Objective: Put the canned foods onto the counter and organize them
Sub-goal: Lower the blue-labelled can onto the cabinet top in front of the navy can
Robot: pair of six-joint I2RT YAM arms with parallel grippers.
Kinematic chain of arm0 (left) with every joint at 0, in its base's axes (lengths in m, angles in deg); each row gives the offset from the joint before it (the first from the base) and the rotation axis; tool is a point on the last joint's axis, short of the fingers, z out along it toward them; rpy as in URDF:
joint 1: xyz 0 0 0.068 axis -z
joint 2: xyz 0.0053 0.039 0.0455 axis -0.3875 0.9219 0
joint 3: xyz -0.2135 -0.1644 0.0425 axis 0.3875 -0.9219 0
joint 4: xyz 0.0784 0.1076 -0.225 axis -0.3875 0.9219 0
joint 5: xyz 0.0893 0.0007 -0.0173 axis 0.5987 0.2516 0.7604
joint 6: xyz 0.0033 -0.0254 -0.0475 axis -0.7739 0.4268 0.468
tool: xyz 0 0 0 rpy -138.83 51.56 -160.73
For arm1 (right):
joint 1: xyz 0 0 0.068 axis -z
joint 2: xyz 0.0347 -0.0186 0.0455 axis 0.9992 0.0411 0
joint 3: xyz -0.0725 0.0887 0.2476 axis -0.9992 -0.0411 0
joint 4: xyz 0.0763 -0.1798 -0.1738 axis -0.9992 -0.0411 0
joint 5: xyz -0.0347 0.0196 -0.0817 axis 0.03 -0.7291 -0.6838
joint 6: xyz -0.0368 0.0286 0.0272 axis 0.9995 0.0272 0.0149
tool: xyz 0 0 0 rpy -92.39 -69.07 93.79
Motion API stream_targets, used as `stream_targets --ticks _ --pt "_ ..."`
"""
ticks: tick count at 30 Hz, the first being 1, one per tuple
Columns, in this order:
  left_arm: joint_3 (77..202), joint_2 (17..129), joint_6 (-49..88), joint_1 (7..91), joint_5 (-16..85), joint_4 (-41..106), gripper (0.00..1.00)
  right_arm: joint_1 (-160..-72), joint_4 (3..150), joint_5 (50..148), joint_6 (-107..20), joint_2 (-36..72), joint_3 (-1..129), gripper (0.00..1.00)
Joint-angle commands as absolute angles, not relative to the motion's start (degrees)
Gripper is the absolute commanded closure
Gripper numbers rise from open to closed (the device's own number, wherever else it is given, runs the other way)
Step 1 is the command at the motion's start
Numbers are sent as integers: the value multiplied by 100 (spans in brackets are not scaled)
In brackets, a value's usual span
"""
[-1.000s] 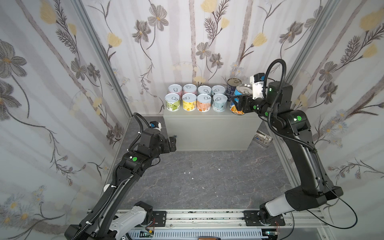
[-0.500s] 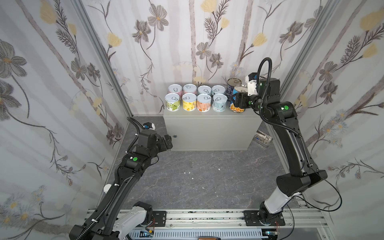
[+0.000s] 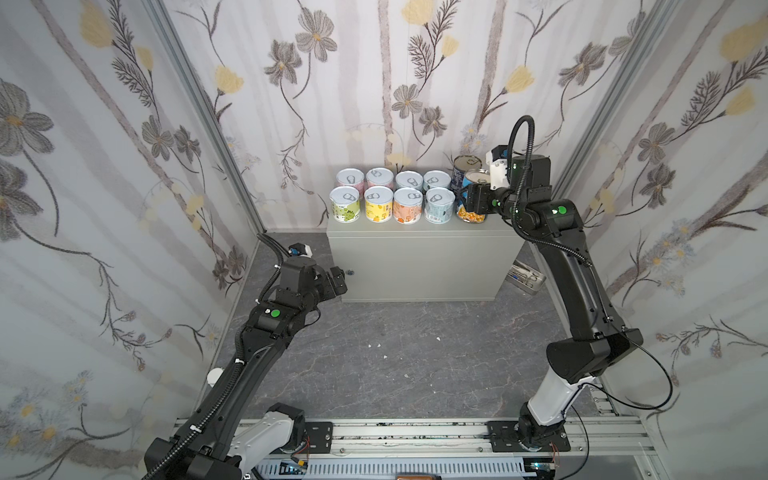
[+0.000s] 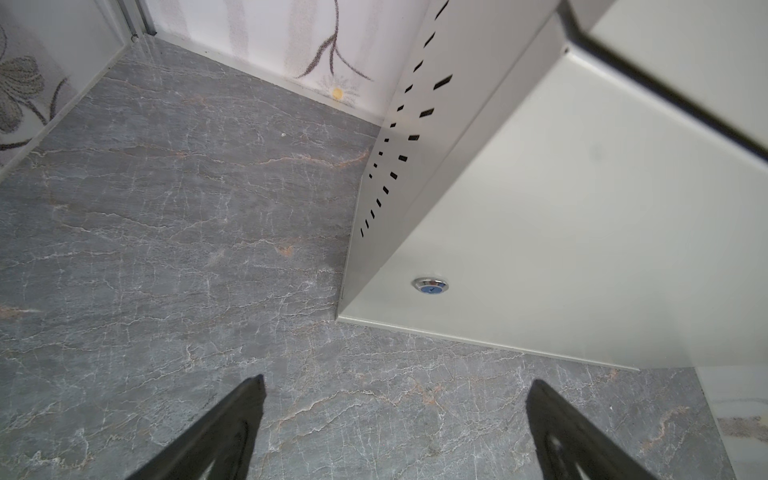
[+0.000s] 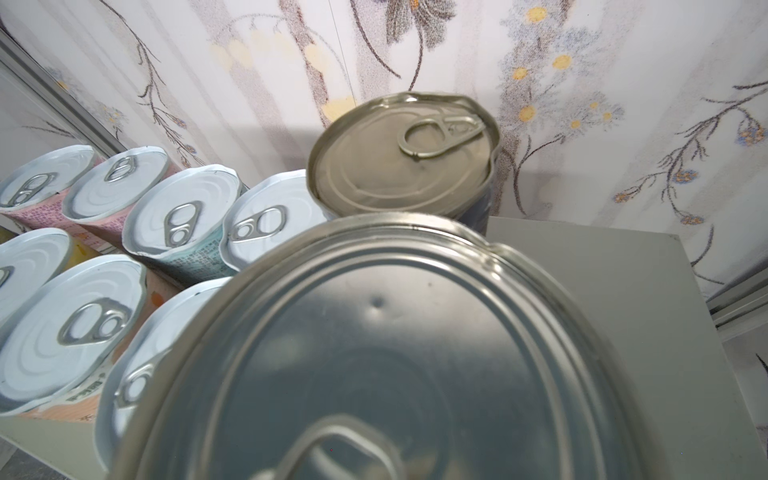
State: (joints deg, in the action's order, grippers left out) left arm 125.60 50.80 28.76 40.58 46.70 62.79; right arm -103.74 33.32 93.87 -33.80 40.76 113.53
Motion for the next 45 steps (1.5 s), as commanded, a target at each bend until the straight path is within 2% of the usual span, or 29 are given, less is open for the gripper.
stream_targets --ticks 1,6,12,34,45 --pt "12547 5069 2898 4043 4712 6066 0 -10373 4319 9489 -3295 4135 11471 64" --pt "12547 5069 2878 4045 4707 6065 0 -10364 4370 9518 -3323 4214 11515 62" --pt "12547 5076 2901 4046 4698 6066 0 -10362 4394 9612 -3333 4193 11516 48" --pt "12450 4849 2935 4043 4697 6086 0 -10364 4262 9627 -3202 4114 11514 9" --pt "12494 4775 2923 4034 4715 6130 0 -10364 4382 9659 -3128 3866 11506 1"
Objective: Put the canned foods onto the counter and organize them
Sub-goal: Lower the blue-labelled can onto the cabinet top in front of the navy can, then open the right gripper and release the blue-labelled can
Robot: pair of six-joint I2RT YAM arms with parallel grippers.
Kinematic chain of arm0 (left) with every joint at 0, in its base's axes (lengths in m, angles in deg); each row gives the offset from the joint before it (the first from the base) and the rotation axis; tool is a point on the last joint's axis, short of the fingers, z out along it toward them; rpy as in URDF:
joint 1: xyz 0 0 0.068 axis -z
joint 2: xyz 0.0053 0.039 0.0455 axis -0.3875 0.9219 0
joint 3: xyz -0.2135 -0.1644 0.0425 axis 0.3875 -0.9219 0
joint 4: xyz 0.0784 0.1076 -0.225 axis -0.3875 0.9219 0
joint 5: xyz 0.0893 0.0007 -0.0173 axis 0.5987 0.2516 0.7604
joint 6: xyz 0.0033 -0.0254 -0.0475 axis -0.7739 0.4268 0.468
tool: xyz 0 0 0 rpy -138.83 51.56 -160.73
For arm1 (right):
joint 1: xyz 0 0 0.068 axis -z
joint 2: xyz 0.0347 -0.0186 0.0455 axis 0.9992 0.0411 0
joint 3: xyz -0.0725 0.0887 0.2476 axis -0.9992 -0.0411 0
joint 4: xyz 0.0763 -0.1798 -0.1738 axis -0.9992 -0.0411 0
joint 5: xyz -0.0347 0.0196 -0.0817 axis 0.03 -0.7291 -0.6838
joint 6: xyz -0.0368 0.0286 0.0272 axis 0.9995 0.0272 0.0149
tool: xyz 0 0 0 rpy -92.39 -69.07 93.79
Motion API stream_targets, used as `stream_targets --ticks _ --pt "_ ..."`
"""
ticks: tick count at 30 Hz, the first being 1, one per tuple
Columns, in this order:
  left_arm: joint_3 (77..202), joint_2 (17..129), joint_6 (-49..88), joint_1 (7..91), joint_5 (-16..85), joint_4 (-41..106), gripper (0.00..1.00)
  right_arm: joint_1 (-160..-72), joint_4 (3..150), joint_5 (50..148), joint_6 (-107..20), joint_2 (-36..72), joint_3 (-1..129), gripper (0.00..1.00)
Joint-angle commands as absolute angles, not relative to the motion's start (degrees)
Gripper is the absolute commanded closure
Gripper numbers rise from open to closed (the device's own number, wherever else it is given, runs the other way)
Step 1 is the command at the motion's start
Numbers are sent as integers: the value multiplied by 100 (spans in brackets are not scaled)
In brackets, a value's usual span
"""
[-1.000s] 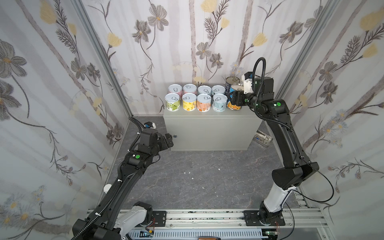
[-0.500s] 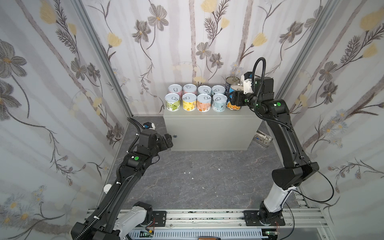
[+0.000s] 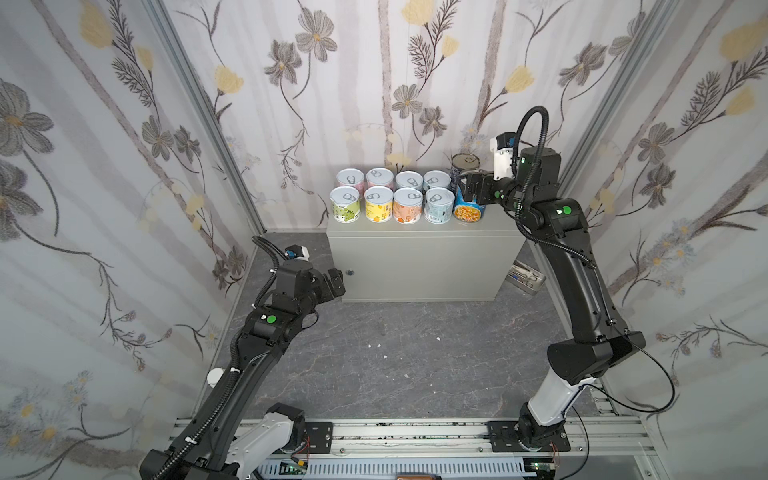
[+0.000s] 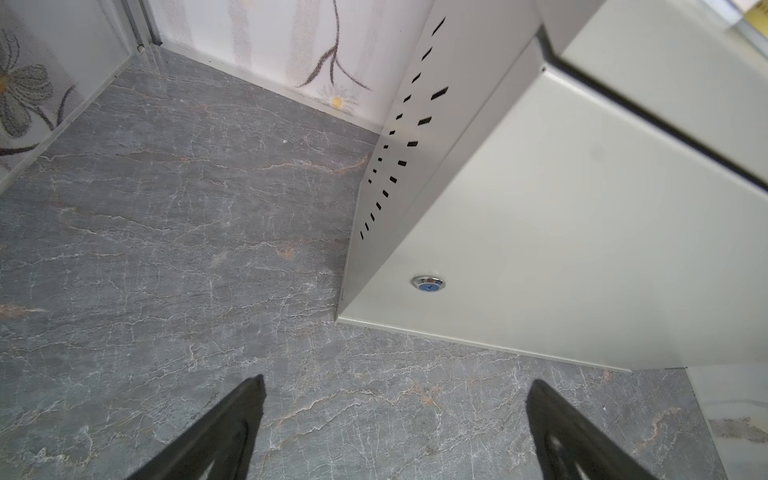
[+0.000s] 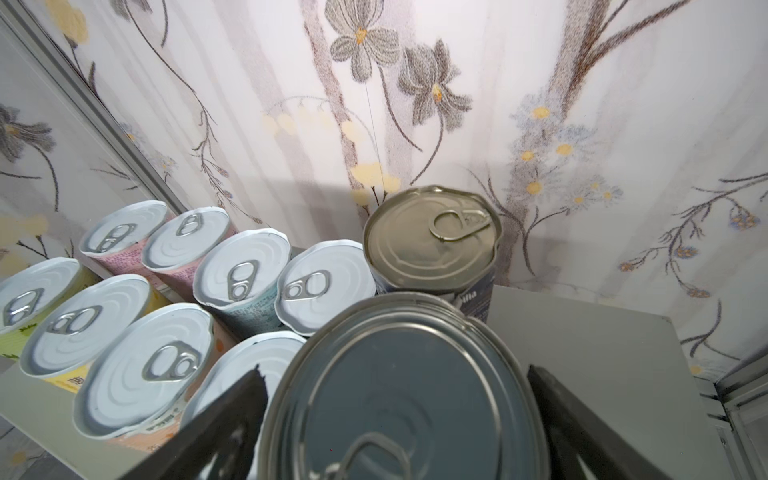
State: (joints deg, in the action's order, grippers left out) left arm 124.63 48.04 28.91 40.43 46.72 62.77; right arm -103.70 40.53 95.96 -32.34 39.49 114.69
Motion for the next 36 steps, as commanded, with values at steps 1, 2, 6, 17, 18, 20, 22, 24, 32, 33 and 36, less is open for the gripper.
stream_targets --ticks 1,2,6,17,18,20,22,24,32,33,36 --pt "12494 4770 2932 4043 4714 6134 0 -10364 4398 9663 -3114 3813 11506 0" --pt "12501 4766 2931 4039 4714 6136 0 -10361 4416 9667 -3105 3767 11504 0" --pt "12504 4762 2948 4044 4714 6143 0 -10349 4444 9706 -3054 3509 11489 0" --pt "12548 4779 2933 4040 4741 6145 0 -9391 5077 10578 -3823 2909 10639 11" --pt "12544 4771 2925 4042 4752 6145 0 -9243 5173 10720 -3955 2888 10508 15" --pt "12521 4761 2923 4031 4759 6145 0 -9028 5342 10883 -4173 2874 10274 24" --pt "12506 4757 2916 4030 4767 6151 0 -8885 5479 10965 -4292 2894 10058 29" --pt "12504 4749 2908 4029 4767 6154 0 -8819 5581 10992 -4334 2923 9902 34" --pt "12477 4743 2922 4031 4784 6171 0 -8772 5675 10964 -4304 3238 9687 39" --pt "12473 4738 2916 4030 4785 6171 0 -8769 5681 10964 -4308 3273 9678 39" --pt "12454 4725 2928 4032 4794 6180 0 -8778 5708 11124 -4259 3377 9663 37"
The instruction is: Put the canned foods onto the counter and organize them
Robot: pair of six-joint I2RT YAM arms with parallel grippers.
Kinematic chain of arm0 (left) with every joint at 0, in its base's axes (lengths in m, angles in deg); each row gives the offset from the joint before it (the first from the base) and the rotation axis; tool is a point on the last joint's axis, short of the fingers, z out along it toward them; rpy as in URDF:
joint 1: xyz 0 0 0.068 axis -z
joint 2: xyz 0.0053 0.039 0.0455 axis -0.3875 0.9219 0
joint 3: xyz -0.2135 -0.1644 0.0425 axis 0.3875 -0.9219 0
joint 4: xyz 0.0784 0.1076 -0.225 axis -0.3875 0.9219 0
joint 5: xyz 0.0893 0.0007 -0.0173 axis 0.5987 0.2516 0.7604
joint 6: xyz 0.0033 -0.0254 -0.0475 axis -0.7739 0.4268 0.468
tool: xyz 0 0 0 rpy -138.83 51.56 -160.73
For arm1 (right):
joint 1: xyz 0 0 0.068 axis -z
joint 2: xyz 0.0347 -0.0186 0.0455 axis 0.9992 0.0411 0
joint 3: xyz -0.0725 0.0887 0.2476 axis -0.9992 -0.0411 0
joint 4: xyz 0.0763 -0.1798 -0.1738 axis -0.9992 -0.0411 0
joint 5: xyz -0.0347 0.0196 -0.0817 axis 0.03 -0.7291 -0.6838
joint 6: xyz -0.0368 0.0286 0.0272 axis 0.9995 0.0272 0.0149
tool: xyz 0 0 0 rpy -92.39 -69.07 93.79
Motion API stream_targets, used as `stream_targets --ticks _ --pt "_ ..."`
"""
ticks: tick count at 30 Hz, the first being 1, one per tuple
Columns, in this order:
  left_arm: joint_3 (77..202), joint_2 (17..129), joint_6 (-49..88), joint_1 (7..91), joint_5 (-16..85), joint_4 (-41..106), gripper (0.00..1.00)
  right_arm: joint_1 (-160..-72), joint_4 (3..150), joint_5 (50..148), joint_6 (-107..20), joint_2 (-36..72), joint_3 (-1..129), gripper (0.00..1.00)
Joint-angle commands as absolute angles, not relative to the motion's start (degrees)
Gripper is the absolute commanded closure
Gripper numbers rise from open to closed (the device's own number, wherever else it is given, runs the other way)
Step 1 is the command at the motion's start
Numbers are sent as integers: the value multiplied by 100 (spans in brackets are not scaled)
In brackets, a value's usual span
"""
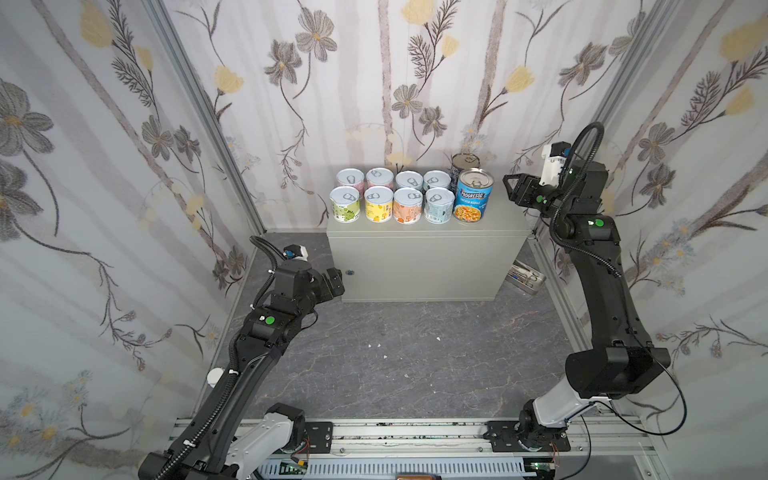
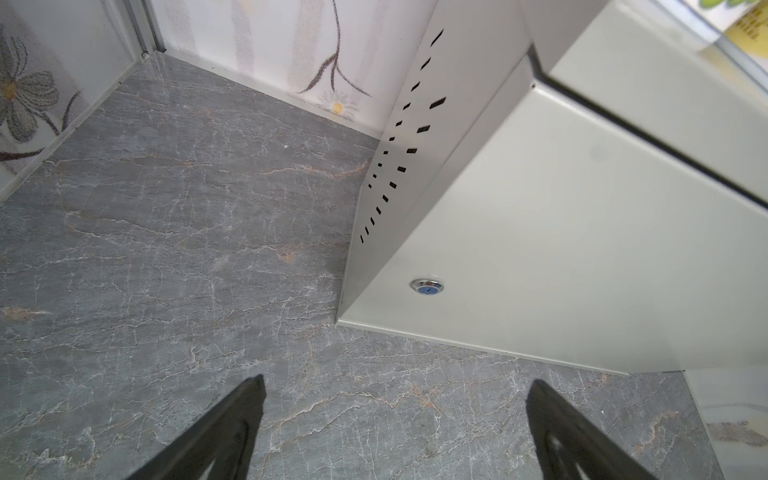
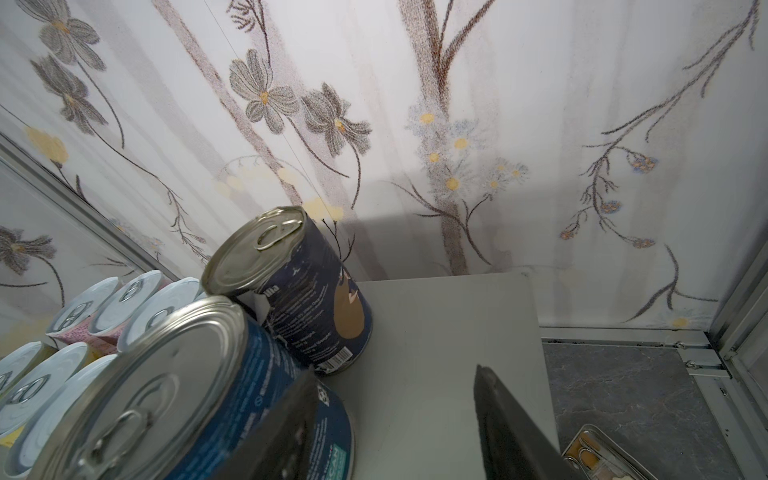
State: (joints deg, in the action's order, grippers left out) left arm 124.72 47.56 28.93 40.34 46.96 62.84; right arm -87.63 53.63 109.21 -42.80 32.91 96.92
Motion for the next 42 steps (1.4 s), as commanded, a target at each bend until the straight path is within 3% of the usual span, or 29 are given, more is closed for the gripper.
stream_targets --ticks 1,28,42 --pt "12449 4718 2932 4029 4799 6180 0 -8788 5710 11169 -4264 3396 9668 36" --pt "12372 4631 2922 4034 4862 6207 0 -9210 5589 10645 -4000 3420 9687 31" --pt "12421 4439 2828 4014 5171 6215 0 -9046 5703 10324 -3907 2518 9176 28"
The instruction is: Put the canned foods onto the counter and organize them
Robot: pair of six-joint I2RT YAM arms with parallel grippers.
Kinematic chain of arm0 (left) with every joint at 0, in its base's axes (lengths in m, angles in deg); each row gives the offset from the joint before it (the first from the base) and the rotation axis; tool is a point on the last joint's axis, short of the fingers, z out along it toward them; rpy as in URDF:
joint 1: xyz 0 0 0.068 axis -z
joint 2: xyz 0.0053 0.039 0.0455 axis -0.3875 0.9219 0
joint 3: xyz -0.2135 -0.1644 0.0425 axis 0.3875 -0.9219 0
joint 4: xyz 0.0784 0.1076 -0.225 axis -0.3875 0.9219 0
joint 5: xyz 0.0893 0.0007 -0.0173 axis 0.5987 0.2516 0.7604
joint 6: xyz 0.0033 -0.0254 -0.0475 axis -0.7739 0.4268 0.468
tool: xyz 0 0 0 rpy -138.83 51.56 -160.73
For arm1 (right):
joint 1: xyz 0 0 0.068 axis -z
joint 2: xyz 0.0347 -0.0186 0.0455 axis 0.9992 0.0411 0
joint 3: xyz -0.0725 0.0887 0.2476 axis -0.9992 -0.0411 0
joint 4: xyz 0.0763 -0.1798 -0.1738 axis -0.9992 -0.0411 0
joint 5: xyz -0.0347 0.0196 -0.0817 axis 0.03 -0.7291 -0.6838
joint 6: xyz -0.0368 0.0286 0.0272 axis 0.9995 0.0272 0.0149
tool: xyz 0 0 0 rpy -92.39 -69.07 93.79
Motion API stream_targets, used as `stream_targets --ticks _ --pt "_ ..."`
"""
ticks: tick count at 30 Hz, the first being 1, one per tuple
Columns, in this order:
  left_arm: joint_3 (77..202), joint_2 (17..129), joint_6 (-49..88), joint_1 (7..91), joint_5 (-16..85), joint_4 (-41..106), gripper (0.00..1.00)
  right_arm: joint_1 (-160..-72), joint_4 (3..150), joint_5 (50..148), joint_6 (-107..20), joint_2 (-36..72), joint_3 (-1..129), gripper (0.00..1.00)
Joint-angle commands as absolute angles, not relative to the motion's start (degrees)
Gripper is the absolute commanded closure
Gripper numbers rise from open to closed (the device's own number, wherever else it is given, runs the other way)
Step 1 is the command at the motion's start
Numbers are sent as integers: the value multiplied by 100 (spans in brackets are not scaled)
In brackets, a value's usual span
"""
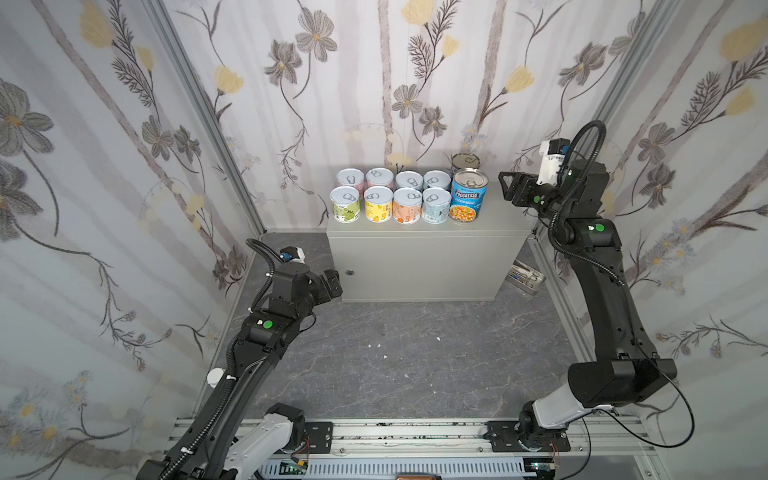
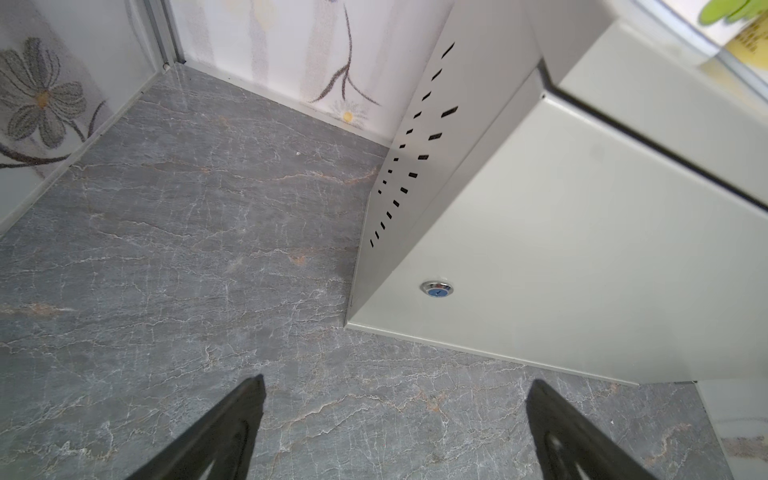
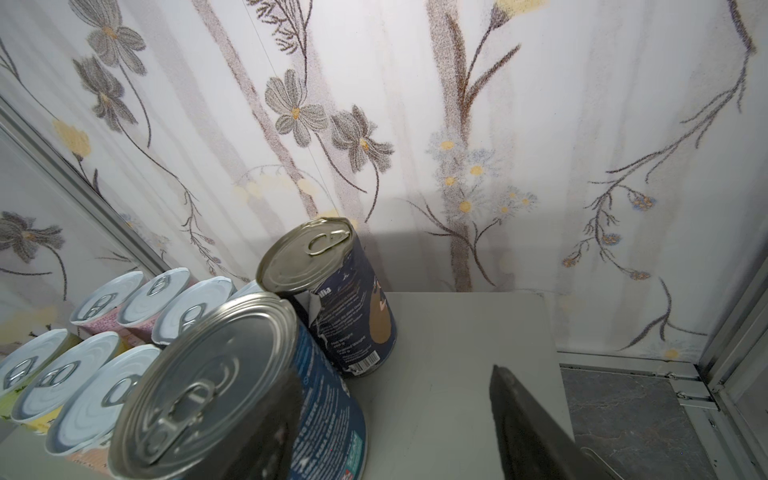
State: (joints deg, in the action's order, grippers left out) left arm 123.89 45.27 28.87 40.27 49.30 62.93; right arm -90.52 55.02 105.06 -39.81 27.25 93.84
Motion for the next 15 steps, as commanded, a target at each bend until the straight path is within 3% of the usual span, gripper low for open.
stream_targets --ticks 1,8,15 --pt "12410 4367 2804 4008 5230 6215 0 -9052 5809 10284 -3911 2338 9000 28" --pt "12207 3830 2761 3975 5830 6207 0 -9053 6769 10094 -4008 703 7048 24" --pt "11510 3081 2674 3972 6089 6180 0 -9048 7576 9933 -4114 -906 4887 11"
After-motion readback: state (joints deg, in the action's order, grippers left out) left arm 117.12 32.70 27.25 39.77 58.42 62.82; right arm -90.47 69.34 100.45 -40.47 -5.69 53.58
